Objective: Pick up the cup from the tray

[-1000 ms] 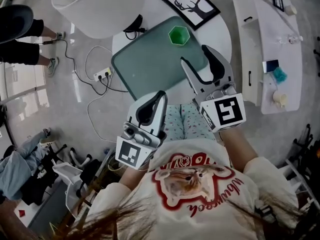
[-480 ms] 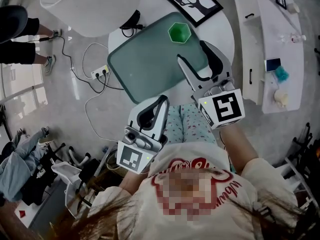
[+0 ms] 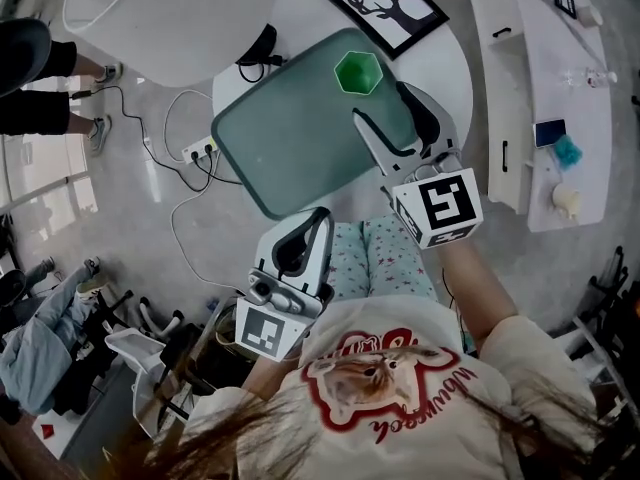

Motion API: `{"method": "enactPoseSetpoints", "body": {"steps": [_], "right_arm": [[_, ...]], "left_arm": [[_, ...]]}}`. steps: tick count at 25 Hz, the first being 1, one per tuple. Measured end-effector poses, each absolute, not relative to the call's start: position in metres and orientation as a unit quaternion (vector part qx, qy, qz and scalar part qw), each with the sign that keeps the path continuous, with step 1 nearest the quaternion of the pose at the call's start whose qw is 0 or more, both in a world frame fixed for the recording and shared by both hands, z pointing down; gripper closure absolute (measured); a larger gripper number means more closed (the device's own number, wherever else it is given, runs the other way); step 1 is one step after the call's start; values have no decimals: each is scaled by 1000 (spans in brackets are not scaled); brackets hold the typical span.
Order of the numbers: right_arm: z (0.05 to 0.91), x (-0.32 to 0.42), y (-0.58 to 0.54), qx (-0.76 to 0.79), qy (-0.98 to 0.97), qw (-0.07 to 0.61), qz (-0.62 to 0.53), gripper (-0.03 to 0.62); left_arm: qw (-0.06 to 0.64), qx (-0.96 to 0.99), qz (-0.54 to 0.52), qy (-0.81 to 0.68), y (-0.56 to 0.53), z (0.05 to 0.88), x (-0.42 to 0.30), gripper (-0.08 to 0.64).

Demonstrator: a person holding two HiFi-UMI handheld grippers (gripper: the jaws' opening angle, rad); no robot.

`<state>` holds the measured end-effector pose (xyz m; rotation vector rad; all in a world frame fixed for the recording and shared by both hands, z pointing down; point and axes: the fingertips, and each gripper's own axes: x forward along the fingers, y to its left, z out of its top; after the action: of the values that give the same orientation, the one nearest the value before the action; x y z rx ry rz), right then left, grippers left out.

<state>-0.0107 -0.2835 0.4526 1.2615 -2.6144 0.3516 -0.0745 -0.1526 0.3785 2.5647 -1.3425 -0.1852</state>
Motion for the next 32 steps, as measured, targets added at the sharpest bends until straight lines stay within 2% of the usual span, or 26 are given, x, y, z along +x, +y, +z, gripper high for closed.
{"method": "enactPoseSetpoints", "body": {"steps": [32], "right_arm": [[517, -27, -309, 424, -878, 160, 153, 336]], "left_arm": [[155, 870, -49, -466, -162, 399, -78, 546]]}}
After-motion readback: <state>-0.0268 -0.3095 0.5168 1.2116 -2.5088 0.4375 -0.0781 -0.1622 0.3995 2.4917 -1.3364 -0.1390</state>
